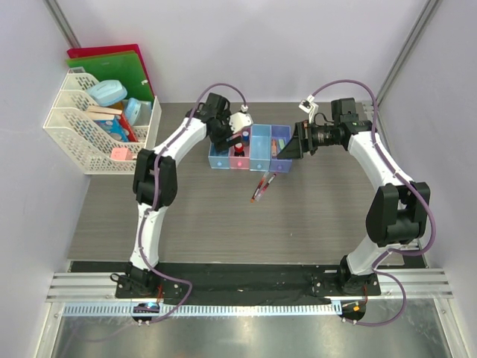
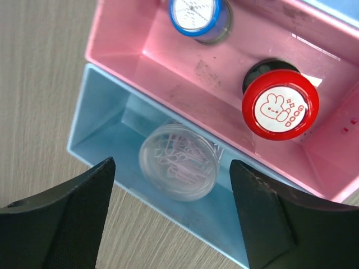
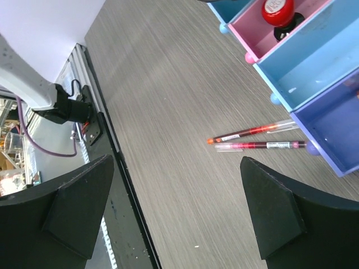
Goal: Sort the stationery into containers
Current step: Place the stationery in the storage box.
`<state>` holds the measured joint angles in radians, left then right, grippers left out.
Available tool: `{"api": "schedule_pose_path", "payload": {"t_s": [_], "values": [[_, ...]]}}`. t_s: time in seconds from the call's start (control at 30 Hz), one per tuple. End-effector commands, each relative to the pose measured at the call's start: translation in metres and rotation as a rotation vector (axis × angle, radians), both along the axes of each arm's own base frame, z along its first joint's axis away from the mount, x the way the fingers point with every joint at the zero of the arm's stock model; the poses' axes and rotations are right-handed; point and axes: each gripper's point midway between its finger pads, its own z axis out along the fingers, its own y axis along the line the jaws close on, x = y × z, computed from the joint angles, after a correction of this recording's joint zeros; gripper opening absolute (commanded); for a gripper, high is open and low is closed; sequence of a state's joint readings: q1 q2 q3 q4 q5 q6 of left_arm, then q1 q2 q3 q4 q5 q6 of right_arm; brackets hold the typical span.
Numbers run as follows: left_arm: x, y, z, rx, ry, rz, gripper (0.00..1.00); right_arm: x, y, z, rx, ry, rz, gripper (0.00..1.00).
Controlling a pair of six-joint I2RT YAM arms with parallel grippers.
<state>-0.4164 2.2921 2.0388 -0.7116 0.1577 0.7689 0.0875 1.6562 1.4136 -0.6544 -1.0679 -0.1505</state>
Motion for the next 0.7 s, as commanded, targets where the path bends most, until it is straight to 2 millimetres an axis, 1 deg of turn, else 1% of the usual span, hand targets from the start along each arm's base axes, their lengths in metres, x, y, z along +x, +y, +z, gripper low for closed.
{"api": "schedule_pose_path", "payload": {"t_s": [0.0, 0.1, 0.13, 0.17, 0.2, 0.23, 0.27, 0.3, 0.33, 0.37, 0.4, 0.43, 0.47, 0.5, 0.57, 0.6, 0.63, 0.67], "values": [[0.016, -0.008, 0.064, -0.108, -0.163, 0.031, 0.85, 0.011, -0.002, -0.005, -0.042, -0.023, -0.036, 1.00], [0.019, -0.006, 0.073, -0.118, -0.182, 0.074, 0.87, 0.015, 0.002, -0.019, -0.068, 0.016, -0.078, 1.00], [0.018, -0.004, 0.078, -0.123, -0.185, 0.085, 0.87, 0.018, 0.004, -0.028, -0.086, 0.041, -0.109, 1.00], [0.016, -0.003, 0.093, -0.144, -0.204, 0.105, 0.87, 0.019, 0.005, -0.035, -0.095, 0.061, -0.124, 0.99], [0.013, -0.002, 0.104, -0.160, -0.219, 0.112, 0.88, 0.020, 0.006, -0.041, -0.111, 0.072, -0.136, 0.97], [0.006, -0.001, 0.105, -0.170, -0.205, 0.112, 0.88, 0.021, 0.007, -0.051, -0.138, 0.081, -0.151, 0.96], [0.000, -0.001, 0.112, -0.184, -0.209, 0.113, 0.88, 0.024, 0.007, -0.066, -0.187, 0.109, -0.187, 0.95], [-0.011, -0.002, 0.144, -0.241, -0.249, 0.106, 0.89, 0.026, 0.007, -0.074, -0.215, 0.116, -0.210, 0.93], [-0.023, 0.000, 0.139, -0.248, -0.222, 0.101, 0.89, 0.029, 0.004, -0.085, -0.254, 0.128, -0.246, 0.93], [-0.033, 0.001, 0.147, -0.271, -0.223, 0.096, 0.90, 0.030, 0.005, -0.096, -0.283, 0.149, -0.267, 0.93], [-0.047, 0.002, 0.172, -0.312, -0.250, 0.090, 0.90, 0.032, 0.003, -0.104, -0.302, 0.163, -0.292, 0.91], [-0.063, 0.002, 0.164, -0.324, -0.212, 0.076, 0.90, 0.034, 0.002, -0.111, -0.327, 0.173, -0.316, 0.89], [-0.074, 0.002, 0.165, -0.339, -0.201, 0.066, 0.92, 0.034, 0.005, -0.116, -0.344, 0.185, -0.323, 0.89], [-0.095, 0.007, 0.166, -0.348, -0.186, 0.061, 0.93, 0.038, 0.000, -0.127, -0.383, 0.196, -0.355, 0.87], [-0.118, 0.004, 0.160, -0.358, -0.160, 0.023, 0.95, 0.040, 0.000, -0.136, -0.420, 0.204, -0.382, 0.85], [-0.134, 0.006, 0.145, -0.341, -0.127, 0.014, 0.95, 0.040, 0.001, -0.145, -0.451, 0.215, -0.391, 0.83], [-0.145, 0.009, 0.153, -0.353, -0.145, 0.002, 0.96, 0.042, 0.000, -0.149, -0.475, 0.215, -0.411, 0.82], [-0.155, 0.008, 0.152, -0.358, -0.141, -0.011, 0.96, 0.042, 0.000, -0.153, -0.495, 0.212, -0.419, 0.81]]}}
